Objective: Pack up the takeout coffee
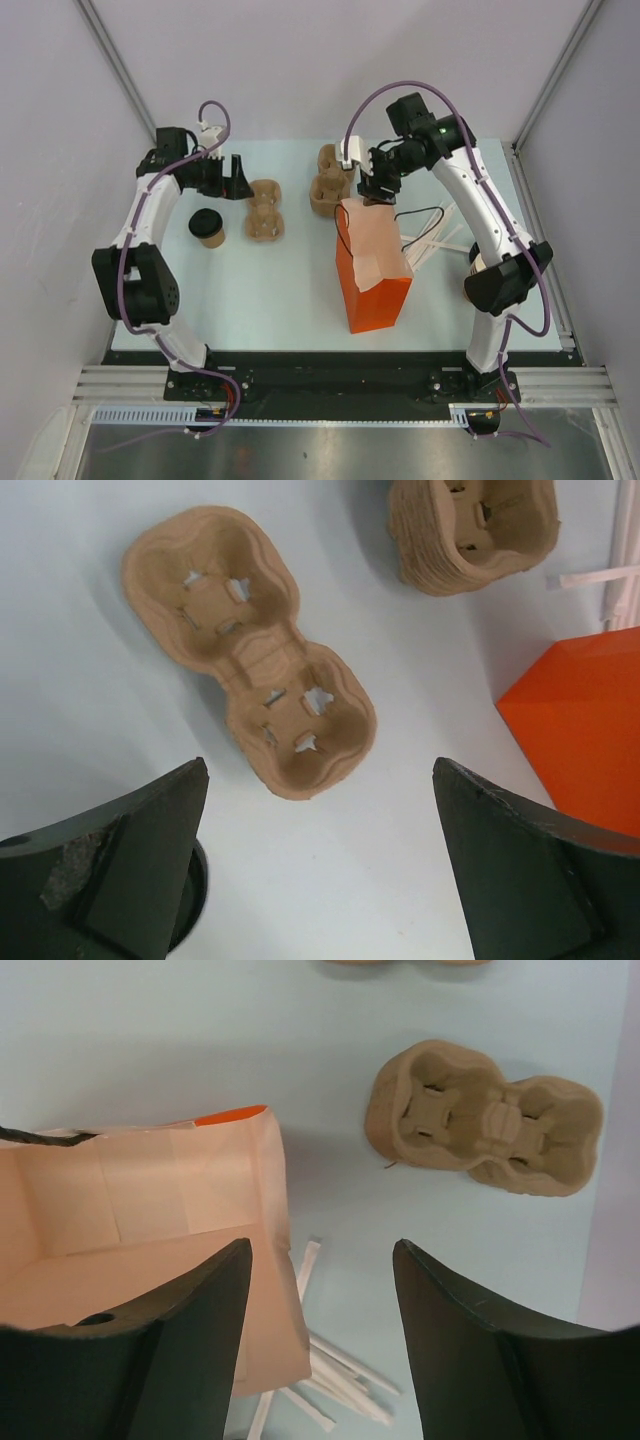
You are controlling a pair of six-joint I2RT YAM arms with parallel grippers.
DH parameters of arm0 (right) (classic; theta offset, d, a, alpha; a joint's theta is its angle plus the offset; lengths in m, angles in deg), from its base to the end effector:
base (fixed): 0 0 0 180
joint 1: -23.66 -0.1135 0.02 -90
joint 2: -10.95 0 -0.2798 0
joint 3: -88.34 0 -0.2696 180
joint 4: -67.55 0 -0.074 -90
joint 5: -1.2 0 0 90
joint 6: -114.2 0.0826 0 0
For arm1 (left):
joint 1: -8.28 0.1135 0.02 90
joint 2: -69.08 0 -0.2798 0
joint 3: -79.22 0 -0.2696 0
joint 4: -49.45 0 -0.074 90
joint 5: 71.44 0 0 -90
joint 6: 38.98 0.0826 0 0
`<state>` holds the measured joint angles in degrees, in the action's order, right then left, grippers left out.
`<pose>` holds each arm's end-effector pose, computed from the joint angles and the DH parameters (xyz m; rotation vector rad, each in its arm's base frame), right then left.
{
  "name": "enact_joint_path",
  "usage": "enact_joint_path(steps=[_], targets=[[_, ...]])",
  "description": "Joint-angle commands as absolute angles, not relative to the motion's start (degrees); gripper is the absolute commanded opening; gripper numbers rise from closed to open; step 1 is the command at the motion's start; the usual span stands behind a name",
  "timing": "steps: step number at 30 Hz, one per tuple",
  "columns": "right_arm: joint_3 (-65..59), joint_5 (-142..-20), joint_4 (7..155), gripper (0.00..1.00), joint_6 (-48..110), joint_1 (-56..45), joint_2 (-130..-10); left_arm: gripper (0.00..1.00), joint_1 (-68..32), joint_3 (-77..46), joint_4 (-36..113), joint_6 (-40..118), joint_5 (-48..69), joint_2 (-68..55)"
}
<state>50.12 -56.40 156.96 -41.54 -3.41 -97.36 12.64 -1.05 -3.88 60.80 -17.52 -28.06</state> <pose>0.3479 0.2275 0.4087 -1.8651 1.4841 0.4101 0.4157 -0.0171 0.2943 0.3783 2.3013 -0.6471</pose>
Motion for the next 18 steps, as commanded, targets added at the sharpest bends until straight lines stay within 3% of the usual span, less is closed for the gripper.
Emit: enact_joint_path(steps=[1,12,18], targets=[[48.1,-56.6,167.2,0.62,-43.5,-3.6,-94.9,1.0,12.2,7.4,-5.5,66.8,-15.8,-33.1],[47.5,-56.9,167.2,0.32,-42.2,-2.1,-95.7,0.96,12.2,28.6,-10.7,82.4,-14.7,-49.8],[45.9,-57.2,167.2,0.29,-42.0,-2.0,-94.8,0.87,11.0,37.2,-10.7,85.1,-16.3,-57.8]])
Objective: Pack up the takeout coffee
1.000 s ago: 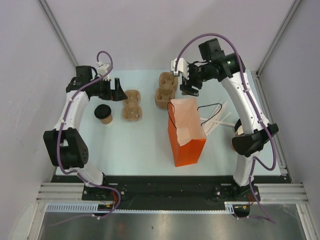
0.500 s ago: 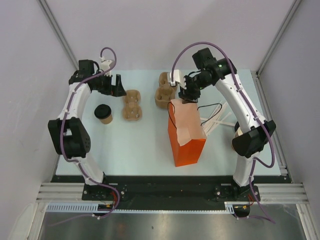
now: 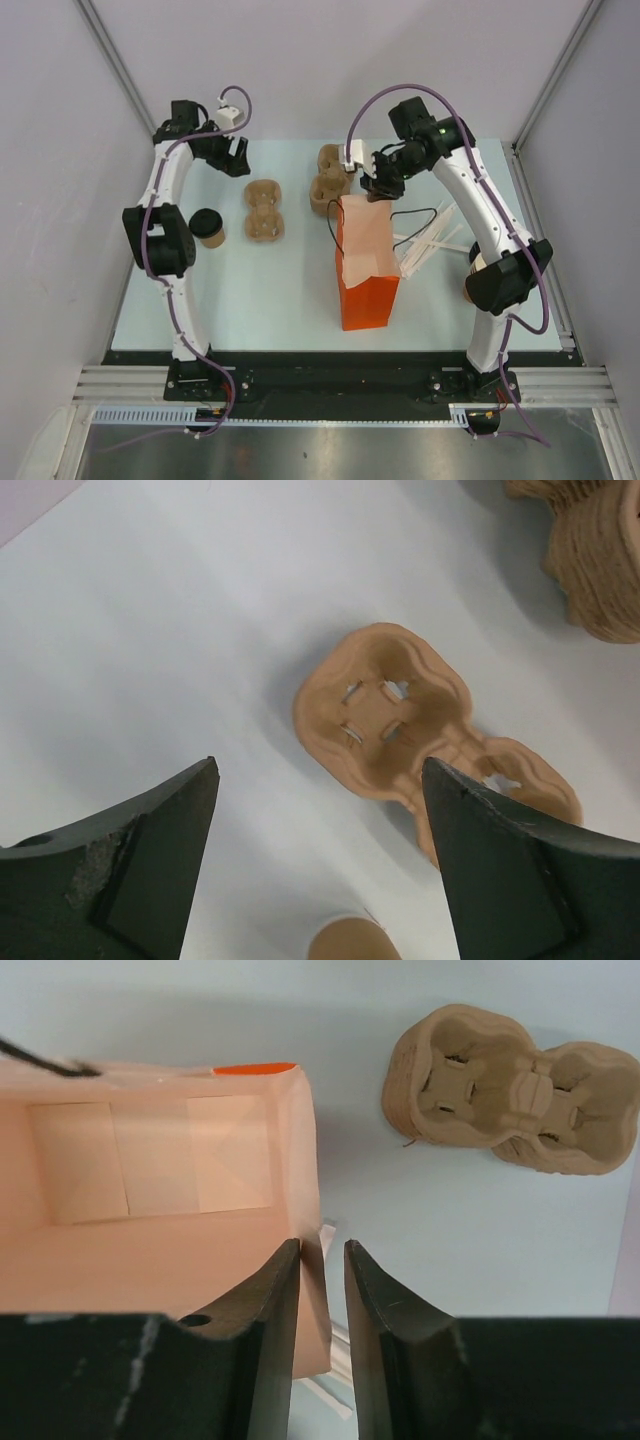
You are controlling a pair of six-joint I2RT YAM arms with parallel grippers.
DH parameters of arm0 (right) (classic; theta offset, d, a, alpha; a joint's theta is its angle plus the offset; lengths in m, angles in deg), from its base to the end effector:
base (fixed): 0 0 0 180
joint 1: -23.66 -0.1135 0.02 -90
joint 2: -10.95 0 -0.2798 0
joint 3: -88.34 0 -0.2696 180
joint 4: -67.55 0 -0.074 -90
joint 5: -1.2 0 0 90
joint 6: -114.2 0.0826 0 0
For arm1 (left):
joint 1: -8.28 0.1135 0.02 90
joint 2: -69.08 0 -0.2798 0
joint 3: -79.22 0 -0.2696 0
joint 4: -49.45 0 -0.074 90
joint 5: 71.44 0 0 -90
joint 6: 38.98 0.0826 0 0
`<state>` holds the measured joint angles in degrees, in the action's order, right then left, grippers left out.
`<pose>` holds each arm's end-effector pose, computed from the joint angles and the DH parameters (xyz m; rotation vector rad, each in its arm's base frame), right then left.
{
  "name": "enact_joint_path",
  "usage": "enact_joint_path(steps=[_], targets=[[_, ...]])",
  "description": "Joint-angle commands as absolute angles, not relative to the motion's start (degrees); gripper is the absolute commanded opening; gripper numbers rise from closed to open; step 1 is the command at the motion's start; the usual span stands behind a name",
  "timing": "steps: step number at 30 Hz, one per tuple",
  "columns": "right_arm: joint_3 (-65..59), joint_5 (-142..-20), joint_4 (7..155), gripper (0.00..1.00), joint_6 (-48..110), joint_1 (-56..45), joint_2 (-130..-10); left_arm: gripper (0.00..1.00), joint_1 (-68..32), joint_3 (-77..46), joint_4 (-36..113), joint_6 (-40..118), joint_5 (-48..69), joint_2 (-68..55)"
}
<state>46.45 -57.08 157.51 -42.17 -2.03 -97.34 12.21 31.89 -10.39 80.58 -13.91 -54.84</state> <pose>0.3538 0.2184 0.3881 -1.8828 1.5597 0.4235 0.5346 -0.0077 0.2749 0.7438 2.1992 -0.4089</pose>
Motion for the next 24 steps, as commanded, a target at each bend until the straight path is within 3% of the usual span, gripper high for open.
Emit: enact_joint_path(steps=[1,11,24], targets=[[46.0,-57.3,167.2,0.28,-41.9,-2.1,-94.8,0.86,10.9,37.3,-10.1,85.2,-16.2,-59.1],[47.8,-56.8,167.2,0.16,-39.5,-2.4,-96.0,0.58,9.2,37.4,-7.9,86.8,-13.3,-65.9],[49.4,-57.4,167.2,0.16,-39.1,-3.0,-96.6,0.47,9.2,39.0,-6.2,87.1,-11.0,-69.6]])
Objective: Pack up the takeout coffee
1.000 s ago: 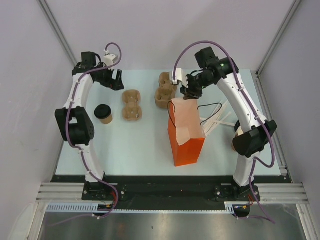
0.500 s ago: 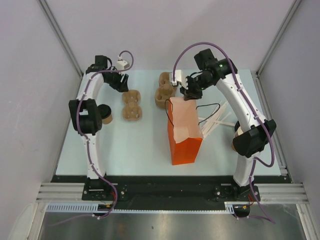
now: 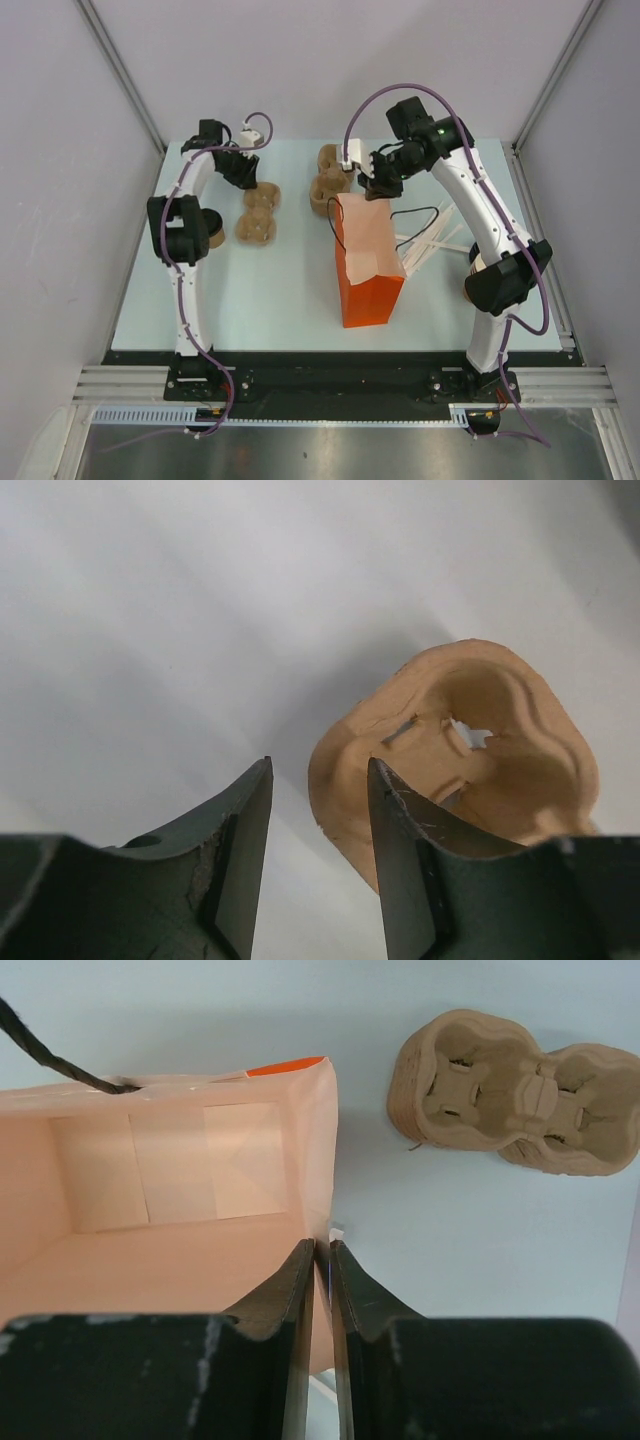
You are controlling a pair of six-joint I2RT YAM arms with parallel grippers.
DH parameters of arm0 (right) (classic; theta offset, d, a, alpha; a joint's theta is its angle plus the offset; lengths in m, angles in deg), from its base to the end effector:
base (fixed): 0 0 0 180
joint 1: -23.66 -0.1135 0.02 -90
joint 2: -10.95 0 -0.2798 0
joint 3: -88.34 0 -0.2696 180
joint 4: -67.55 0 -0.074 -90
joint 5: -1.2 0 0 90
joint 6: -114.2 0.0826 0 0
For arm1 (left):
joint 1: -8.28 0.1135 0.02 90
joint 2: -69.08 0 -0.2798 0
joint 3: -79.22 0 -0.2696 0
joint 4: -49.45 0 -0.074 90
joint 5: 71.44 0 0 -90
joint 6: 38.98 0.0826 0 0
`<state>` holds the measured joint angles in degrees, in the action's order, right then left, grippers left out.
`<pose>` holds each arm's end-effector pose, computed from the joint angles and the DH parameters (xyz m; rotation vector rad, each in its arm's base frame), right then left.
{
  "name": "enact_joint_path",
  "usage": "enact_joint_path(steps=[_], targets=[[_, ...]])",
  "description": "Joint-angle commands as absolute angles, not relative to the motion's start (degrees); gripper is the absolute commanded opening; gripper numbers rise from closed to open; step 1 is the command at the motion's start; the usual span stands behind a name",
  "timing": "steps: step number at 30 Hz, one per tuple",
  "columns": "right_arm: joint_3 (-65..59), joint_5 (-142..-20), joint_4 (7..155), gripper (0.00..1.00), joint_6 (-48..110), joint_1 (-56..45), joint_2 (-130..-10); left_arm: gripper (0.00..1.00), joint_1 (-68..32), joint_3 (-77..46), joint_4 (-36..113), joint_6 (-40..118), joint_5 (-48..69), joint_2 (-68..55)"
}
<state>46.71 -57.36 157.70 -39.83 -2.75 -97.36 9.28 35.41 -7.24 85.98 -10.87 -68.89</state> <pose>0.3510 0.2224 0.3889 -1.8649 1.5917 0.4408 0.5742 -0.0306 0.1681 0.8856 2.2808 -0.3969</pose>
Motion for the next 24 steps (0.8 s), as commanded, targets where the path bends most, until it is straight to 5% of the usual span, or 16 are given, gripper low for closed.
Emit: enact_joint_path(steps=[1,10,22,24], targets=[[49.5,-57.3,167.2,0.16,-39.1,-3.0,-96.6,0.47,9.1,38.9,-6.3,87.2,-11.3,-69.4],[49.2,-57.6,167.2,0.17,-39.5,-2.6,-96.2,0.46,8.8,41.2,-8.2,90.7,-11.2,-70.8],[47.9,-57.5,167.2,0.17,-40.2,-2.1,-96.0,0.33,6.4,42.3,-14.2,101.3,-8.2,-72.4],[47.9,-57.5,167.2,0.17,-40.3,-2.0,-96.1,0.24,6.0,42.2,-14.6,102.2,-7.7,-72.4]])
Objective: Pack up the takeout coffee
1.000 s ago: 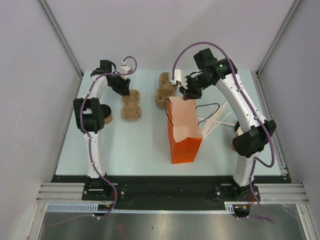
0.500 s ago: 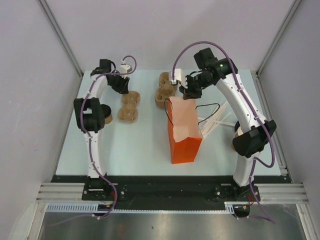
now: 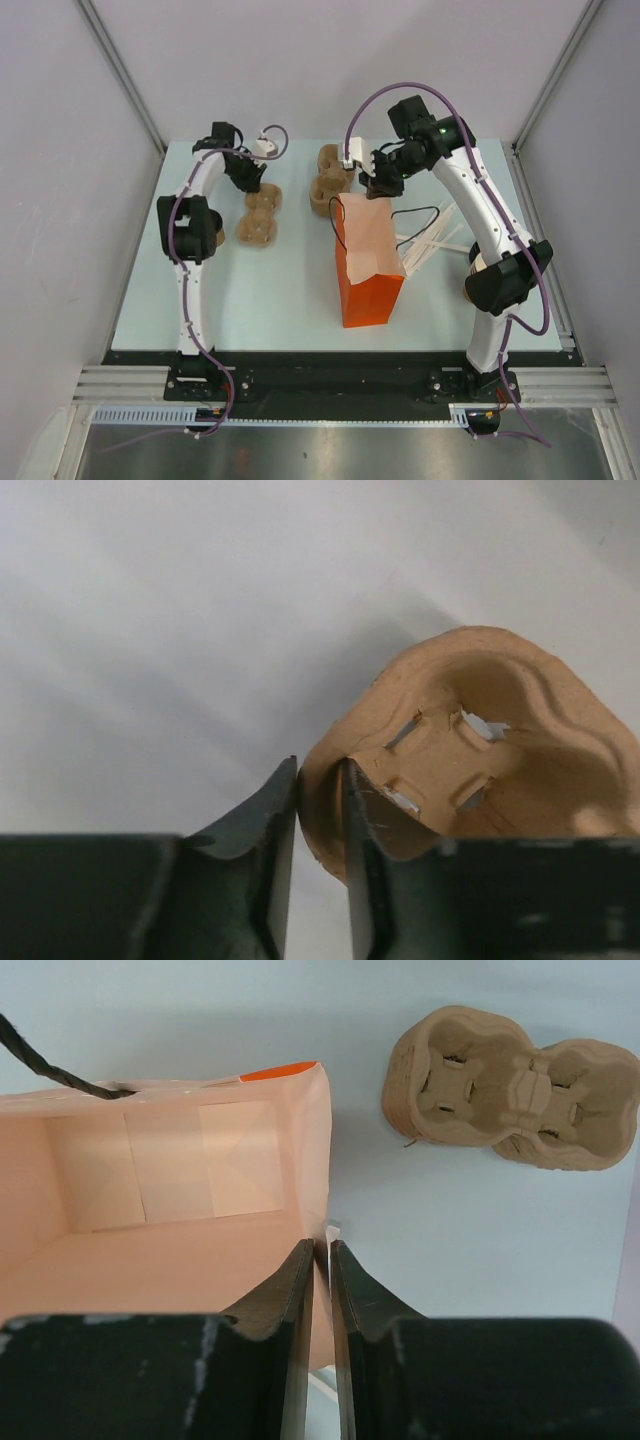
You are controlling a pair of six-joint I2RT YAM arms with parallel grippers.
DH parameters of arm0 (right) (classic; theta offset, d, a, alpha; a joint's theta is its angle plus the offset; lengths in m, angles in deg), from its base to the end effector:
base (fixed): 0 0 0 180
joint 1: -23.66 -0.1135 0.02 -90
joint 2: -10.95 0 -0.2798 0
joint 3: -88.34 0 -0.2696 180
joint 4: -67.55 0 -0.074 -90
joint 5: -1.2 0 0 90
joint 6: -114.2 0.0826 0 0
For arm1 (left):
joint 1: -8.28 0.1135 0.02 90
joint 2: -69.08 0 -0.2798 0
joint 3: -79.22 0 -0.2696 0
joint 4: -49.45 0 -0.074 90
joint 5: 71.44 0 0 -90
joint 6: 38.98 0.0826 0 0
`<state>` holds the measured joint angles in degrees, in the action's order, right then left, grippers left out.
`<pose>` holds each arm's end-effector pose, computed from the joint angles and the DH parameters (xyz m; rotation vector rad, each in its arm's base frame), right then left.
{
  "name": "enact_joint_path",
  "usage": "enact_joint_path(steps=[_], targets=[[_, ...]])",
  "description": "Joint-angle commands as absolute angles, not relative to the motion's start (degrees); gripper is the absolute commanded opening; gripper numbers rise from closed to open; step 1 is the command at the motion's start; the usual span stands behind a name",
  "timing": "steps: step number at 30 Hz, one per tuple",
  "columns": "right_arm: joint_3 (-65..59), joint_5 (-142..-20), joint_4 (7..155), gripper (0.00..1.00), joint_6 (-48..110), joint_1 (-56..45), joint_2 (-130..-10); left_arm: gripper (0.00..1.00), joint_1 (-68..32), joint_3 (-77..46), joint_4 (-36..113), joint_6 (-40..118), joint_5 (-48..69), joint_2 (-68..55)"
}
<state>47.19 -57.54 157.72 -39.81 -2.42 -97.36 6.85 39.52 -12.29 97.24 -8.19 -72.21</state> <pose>0.3523 0.2202 0.3914 -1.8569 1.5923 0.4302 0.5745 -0.0515 0.1525 1.1475 2.2399 -0.3202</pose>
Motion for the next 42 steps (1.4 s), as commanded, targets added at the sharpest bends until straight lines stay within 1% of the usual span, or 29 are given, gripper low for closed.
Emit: enact_joint_path(steps=[1,2,4,6,8,12,15,16,18,19,24,32,34,36,37,38,39,42], targets=[[47.9,-57.5,167.2,0.17,-40.4,-2.1,-96.1,0.19,5.8,42.2,-14.7,102.3,-7.7,-72.4],[47.9,-57.5,167.2,0.17,-40.4,-2.1,-96.1,0.09,5.7,42.2,-14.7,102.3,-7.7,-72.3],[48.2,-57.4,167.2,0.16,-40.0,-2.1,-96.2,0.0,5.6,41.1,-13.3,100.5,-7.6,-70.8],[48.4,-57.3,167.2,0.14,-39.5,-2.1,-96.1,0.0,5.7,39.6,-11.8,97.0,-7.4,-67.9],[49.1,-57.2,167.2,0.0,-37.6,-2.1,-96.2,0.0,5.7,37.1,-10.3,94.7,-7.7,-65.5],[50.7,-55.7,167.2,0.0,-30.5,-1.7,-97.1,0.0,6.1,32.0,-11.4,85.7,-9.0,-57.2],[49.4,-53.1,167.2,0.0,-25.9,-1.4,-96.6,0.0,6.1,24.6,-12.5,80.1,-12.2,-52.9],[48.9,-52.0,167.2,0.0,-24.2,-1.4,-96.2,0.0,6.1,18.5,-11.6,78.5,-12.7,-49.4],[47.6,-51.0,167.2,0.0,-22.8,-1.3,-95.8,0.0,6.1,12.2,-8.1,74.5,-13.5,-46.2],[47.2,-50.1,167.2,0.0,-22.1,-1.2,-95.5,0.0,6.1,7.0,-7.0,73.4,-14.0,-43.7],[45.5,-48.5,166.5,0.0,-18.7,-1.3,-95.0,0.0,6.0,-5.5,-1.7,69.2,-16.4,-39.6],[44.7,-49.4,165.7,0.0,-14.6,-2.0,-95.5,0.01,6.0,-12.2,3.9,64.6,-15.2,-38.7],[44.9,-49.8,165.7,0.0,-13.6,-2.1,-95.6,0.08,5.9,-12.6,4.0,64.7,-14.8,-38.6],[45.0,-50.8,165.4,0.15,-12.8,-2.3,-95.4,0.2,5.9,-12.1,3.3,65.5,-14.3,-38.7],[45.0,-51.0,165.1,0.28,-12.8,-2.4,-95.1,0.23,5.9,-11.7,2.9,66.8,-14.2,-38.6],[45.2,-51.4,165.2,0.48,-13.0,-2.4,-95.0,0.27,5.9,-11.5,2.1,67.5,-14.1,-38.4],[45.2,-52.1,165.2,0.55,-13.2,-2.6,-94.8,0.32,5.9,-10.7,1.6,68.2,-14.0,-38.4],[45.8,-53.7,165.1,0.58,-14.6,-3.1,-94.5,0.4,5.9,-9.3,0.2,70.4,-13.4,-38.1]])
